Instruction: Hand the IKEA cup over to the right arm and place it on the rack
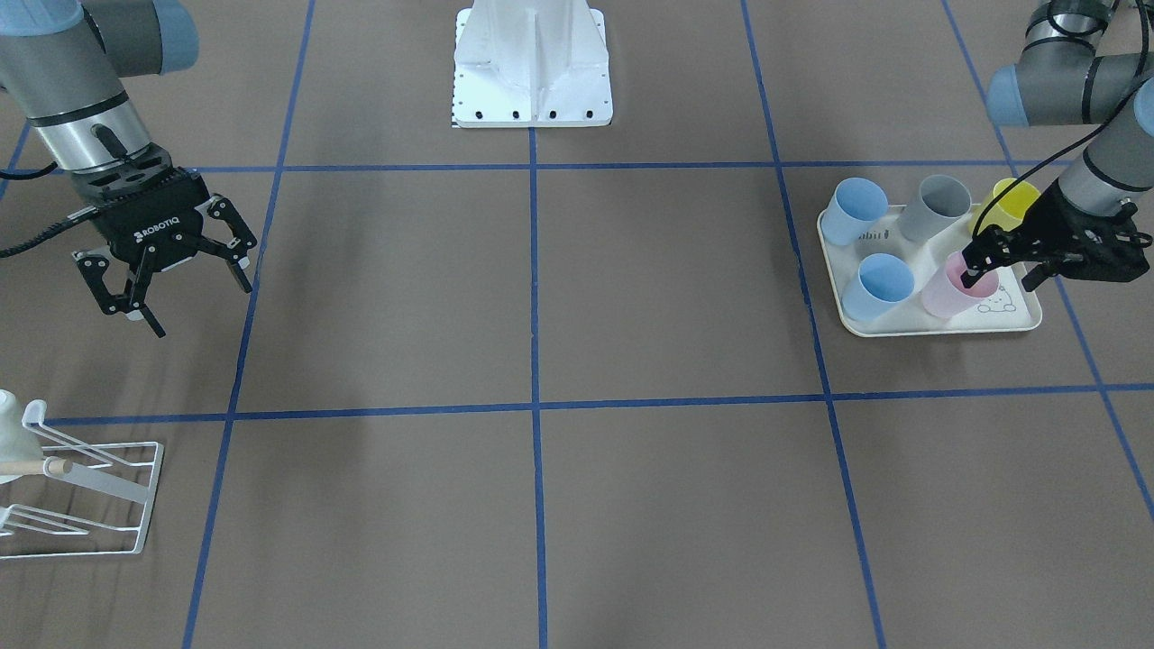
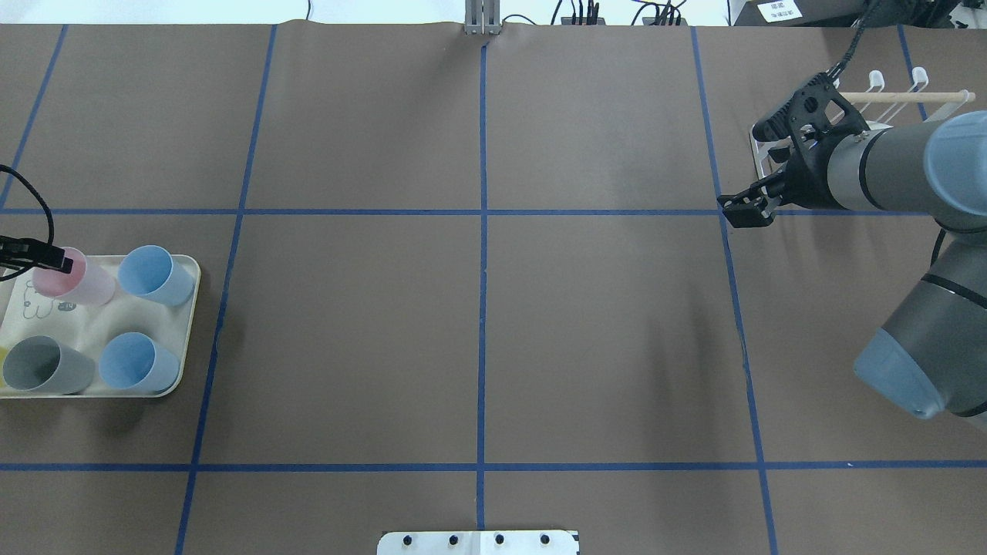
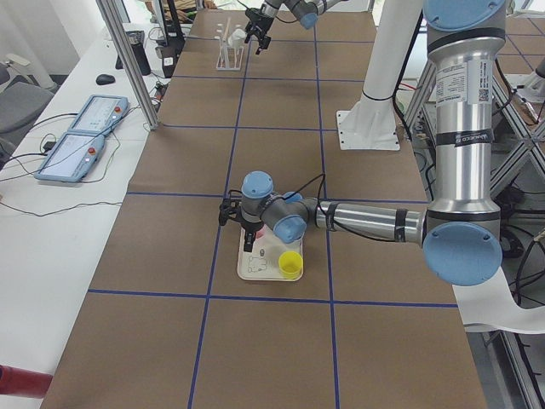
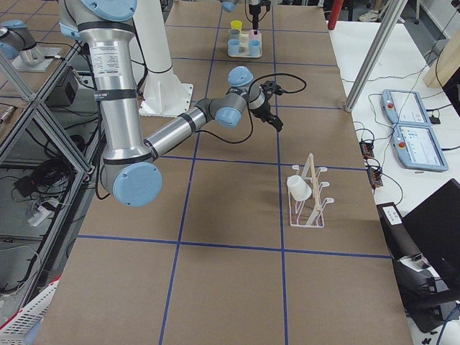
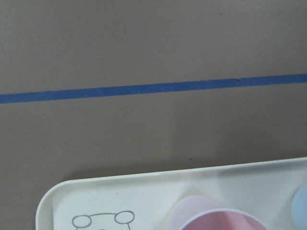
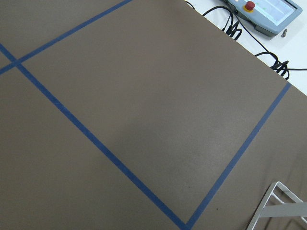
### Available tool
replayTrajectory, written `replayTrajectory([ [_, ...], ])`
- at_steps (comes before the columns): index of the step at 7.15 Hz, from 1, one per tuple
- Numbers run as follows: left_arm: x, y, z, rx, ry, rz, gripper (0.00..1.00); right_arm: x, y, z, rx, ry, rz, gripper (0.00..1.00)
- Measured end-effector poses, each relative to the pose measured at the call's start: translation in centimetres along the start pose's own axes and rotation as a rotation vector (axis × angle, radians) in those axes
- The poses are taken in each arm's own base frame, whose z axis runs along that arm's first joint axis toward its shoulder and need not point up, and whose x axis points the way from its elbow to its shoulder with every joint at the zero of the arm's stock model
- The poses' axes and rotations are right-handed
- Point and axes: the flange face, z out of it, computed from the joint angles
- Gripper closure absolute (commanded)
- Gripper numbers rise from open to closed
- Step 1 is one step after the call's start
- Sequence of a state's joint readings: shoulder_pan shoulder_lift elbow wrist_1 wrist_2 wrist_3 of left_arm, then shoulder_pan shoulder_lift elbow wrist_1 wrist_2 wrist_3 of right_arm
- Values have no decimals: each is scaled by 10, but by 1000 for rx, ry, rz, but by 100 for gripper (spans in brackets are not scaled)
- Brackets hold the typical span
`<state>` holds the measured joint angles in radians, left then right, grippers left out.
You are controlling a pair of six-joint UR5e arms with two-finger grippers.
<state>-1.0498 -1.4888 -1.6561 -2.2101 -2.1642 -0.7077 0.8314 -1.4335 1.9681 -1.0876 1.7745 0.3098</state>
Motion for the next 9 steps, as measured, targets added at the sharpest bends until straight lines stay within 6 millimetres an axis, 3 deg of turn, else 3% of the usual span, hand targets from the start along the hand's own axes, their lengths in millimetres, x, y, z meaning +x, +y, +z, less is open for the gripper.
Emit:
replayTrajectory([
  [1,0,1,0,-5,4,0,100,0,0,0,1,0,0,0],
  [5,6,8,-10,-27,46,2,100,-1,-3,0,8,-2,-2,0],
  [7,1,-3,-31,4,59,-20,100,-5,-12,-2,28,-8,-6,0],
  [9,-11,-30,-68,65,72,-80,100,-17,-46,-6,78,-25,-18,0],
])
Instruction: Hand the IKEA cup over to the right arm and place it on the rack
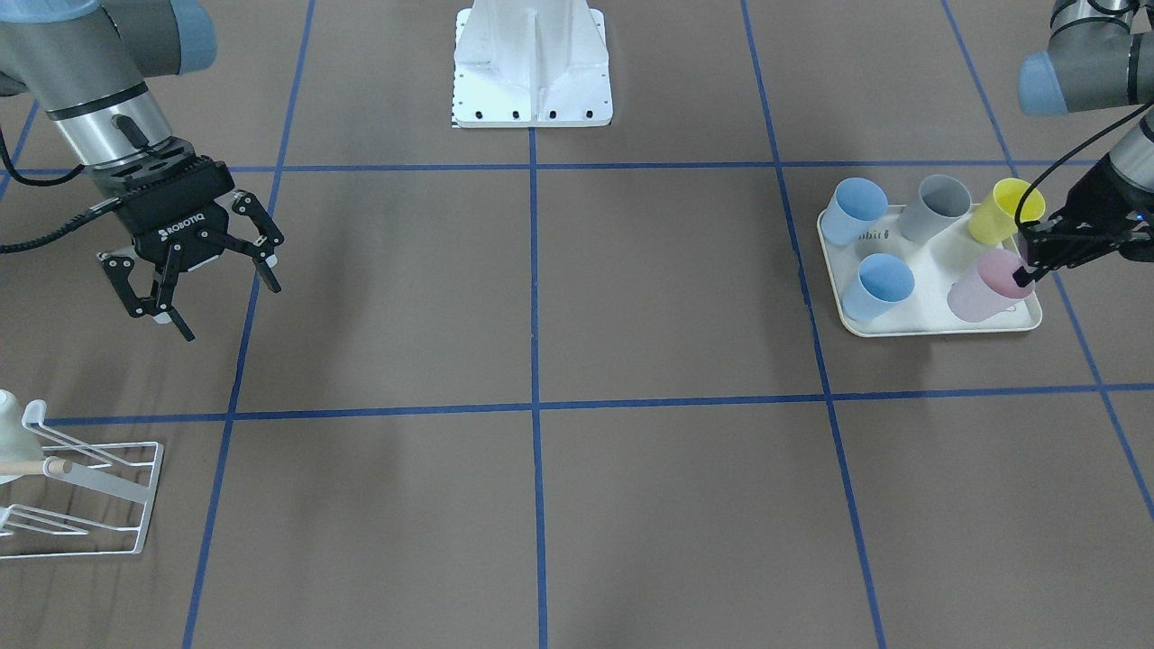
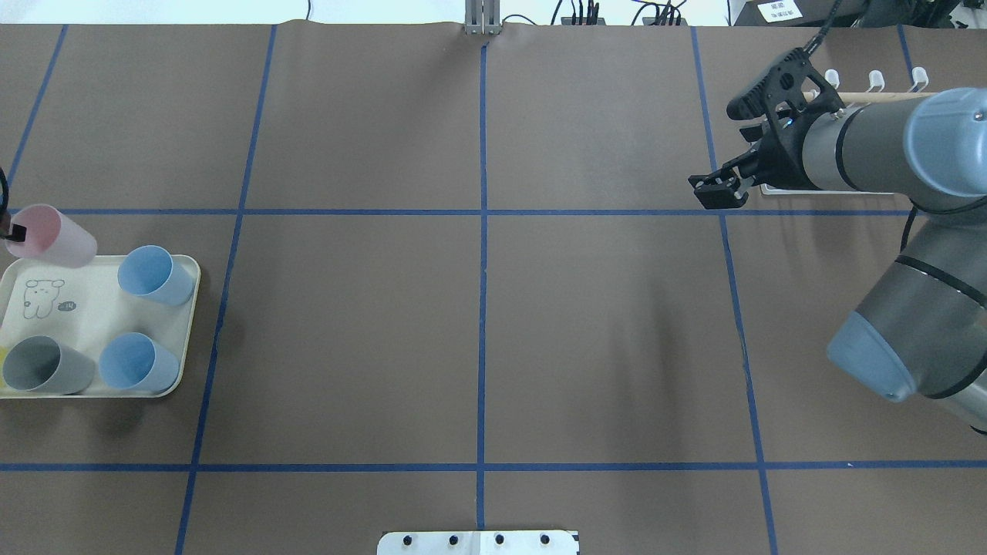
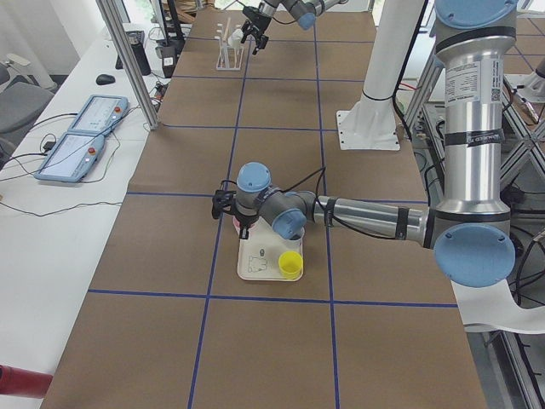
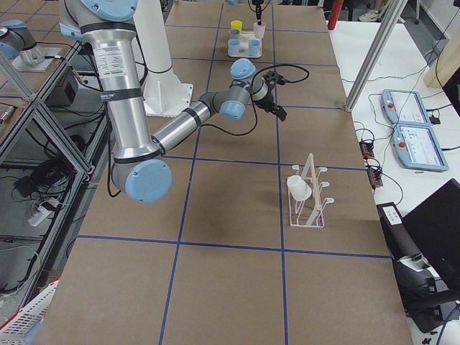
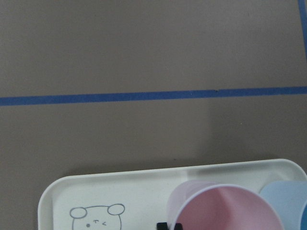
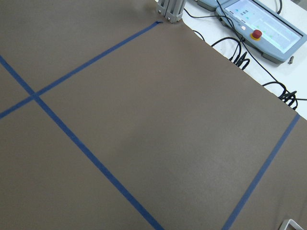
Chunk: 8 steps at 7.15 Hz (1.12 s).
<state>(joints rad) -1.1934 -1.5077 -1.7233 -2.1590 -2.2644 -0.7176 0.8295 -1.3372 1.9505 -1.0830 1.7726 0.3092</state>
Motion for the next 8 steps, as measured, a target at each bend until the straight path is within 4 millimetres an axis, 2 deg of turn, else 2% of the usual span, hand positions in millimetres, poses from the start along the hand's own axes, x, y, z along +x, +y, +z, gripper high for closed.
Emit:
replayTrajectory([
  [1,8,-21,-24,6,33,-44,100,-5,-14,2,21,-9,-6,0],
  [2,27,-41,-49,-3,86,-111,100,-13,-31,0,50,-22,-14,1],
  [3,58,-59,-70,-20,159,-204,100,-24,-49,-5,91,-42,-25,4],
  [4,95,-74,-90,-50,235,-292,100,-36,-62,-9,154,-71,-31,2],
  [5,130,-87,-108,-86,300,-362,100,-46,-67,-7,236,-111,-23,1],
  [6,158,-95,-122,-116,347,-409,100,-56,-67,-1,301,-153,-22,1],
  [8,209,-94,-135,-209,427,-469,100,-82,-76,2,386,-216,-40,1],
])
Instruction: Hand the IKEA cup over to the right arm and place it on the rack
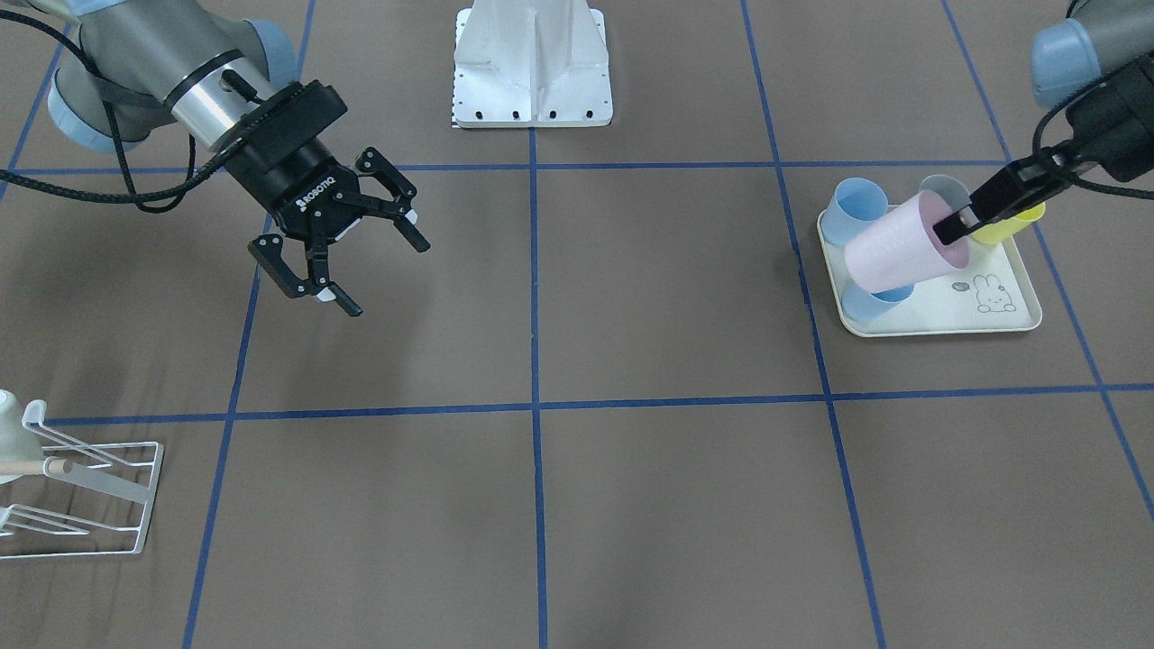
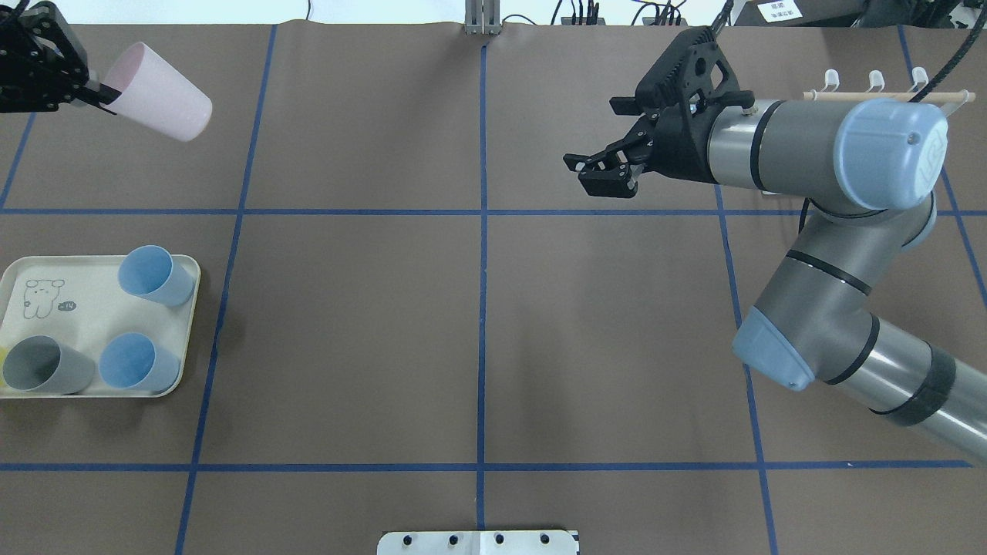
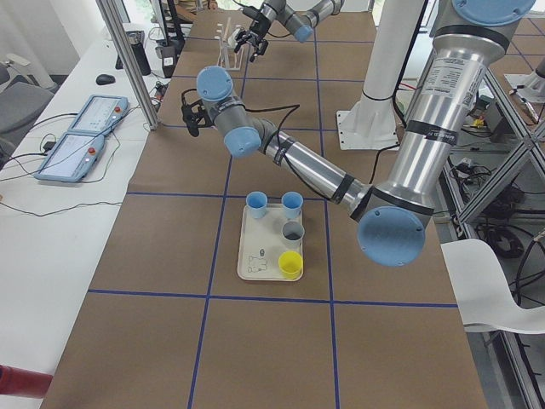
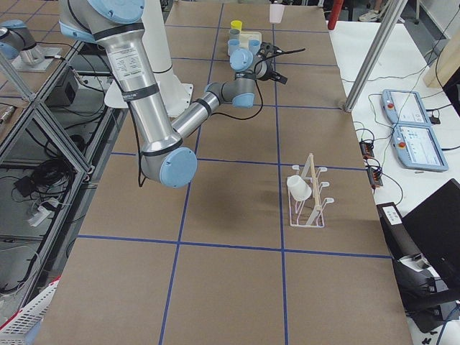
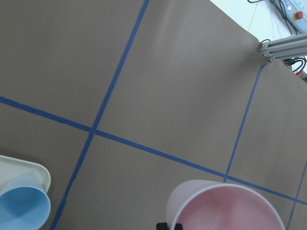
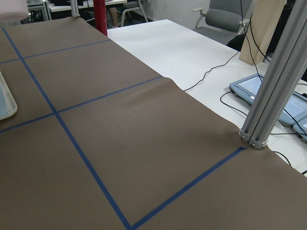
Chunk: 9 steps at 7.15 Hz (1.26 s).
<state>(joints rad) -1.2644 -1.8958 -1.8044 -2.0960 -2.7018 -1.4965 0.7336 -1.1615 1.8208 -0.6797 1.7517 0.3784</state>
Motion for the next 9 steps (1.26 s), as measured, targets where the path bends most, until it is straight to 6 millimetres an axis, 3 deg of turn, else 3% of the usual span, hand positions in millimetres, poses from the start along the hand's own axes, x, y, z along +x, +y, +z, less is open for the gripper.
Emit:
replayTrajectory([
  [5,95,57,38,-137,56,-75,100,-90,-20,25,216,-31,-147,1],
  [9,139,98,79,-205,59,-38,100,-132,-39,33,288,-8,-215,1],
])
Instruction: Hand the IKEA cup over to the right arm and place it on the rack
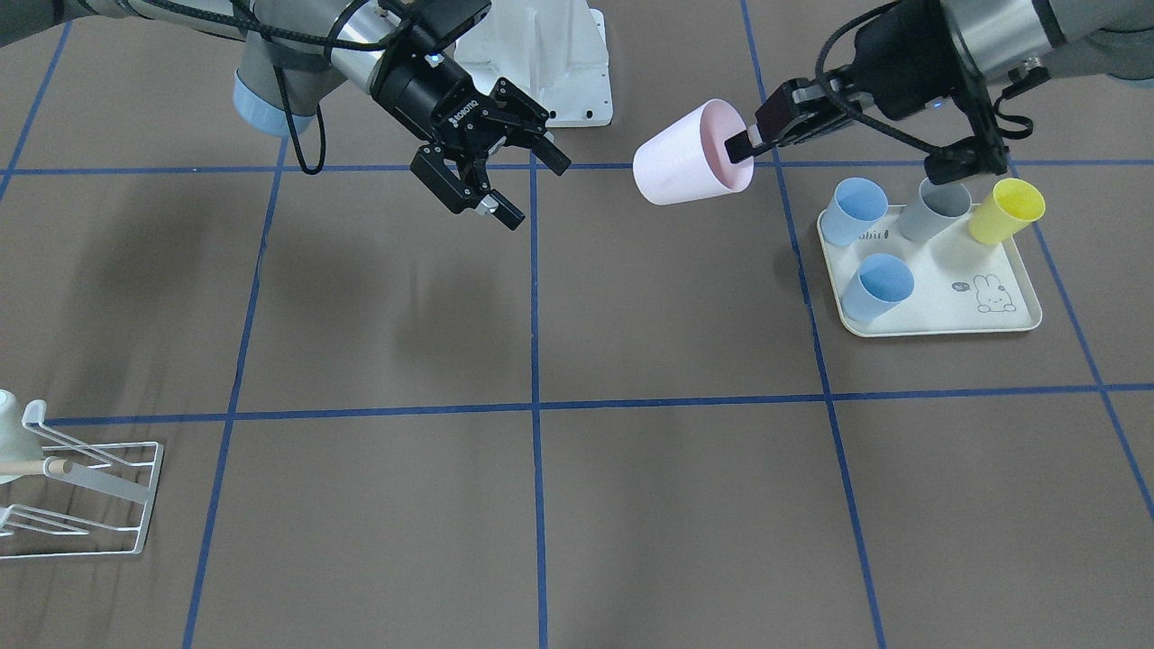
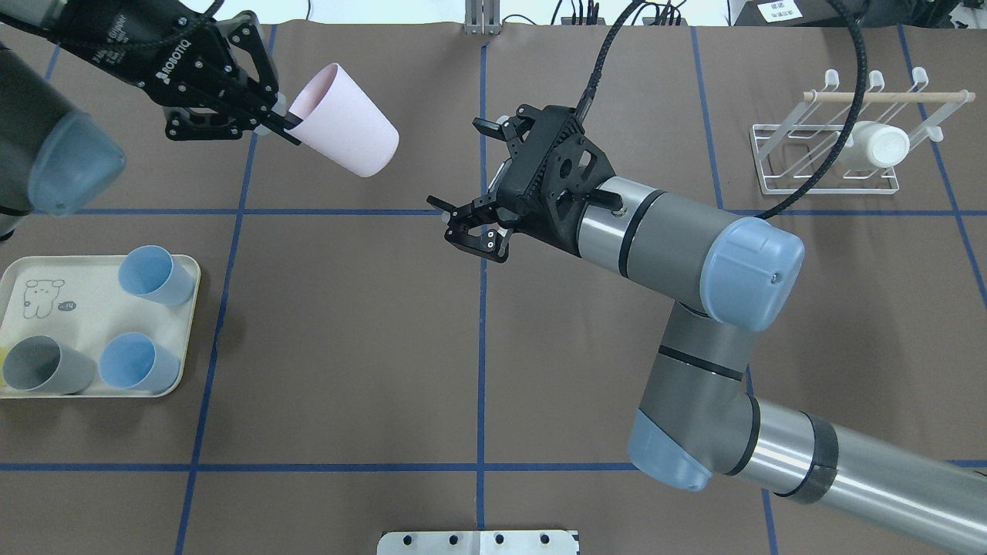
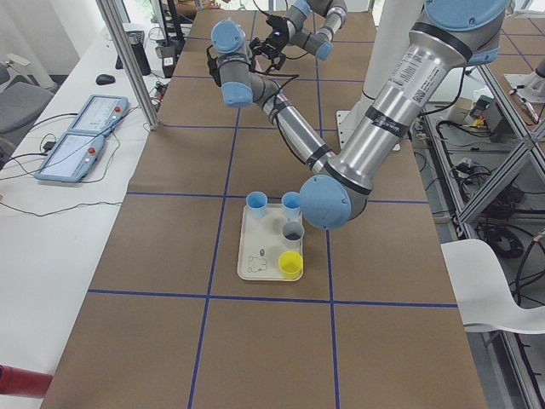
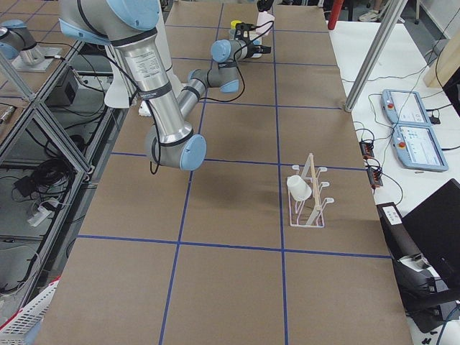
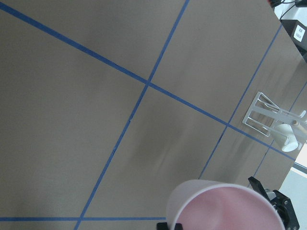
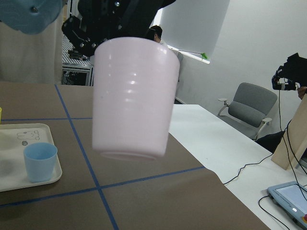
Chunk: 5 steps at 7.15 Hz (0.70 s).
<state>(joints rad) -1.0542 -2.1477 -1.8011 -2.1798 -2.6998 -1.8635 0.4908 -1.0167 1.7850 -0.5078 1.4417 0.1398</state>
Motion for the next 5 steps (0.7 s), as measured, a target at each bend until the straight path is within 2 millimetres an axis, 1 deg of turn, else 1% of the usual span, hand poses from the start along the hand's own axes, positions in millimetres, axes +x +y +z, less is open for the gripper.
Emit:
replayTrajectory([
  [2,18,17,31,1,12,6,100,-6,-6,2,12,-5,-22,1],
  [3,24,23,42,3,17,10,100,-7,-8,3,15,-5,-27,1],
  [4,27,27,47,3,20,13,100,-7,-9,3,16,-5,-28,1],
  [5,28,29,51,1,20,14,100,-7,-10,3,18,-5,-28,6],
])
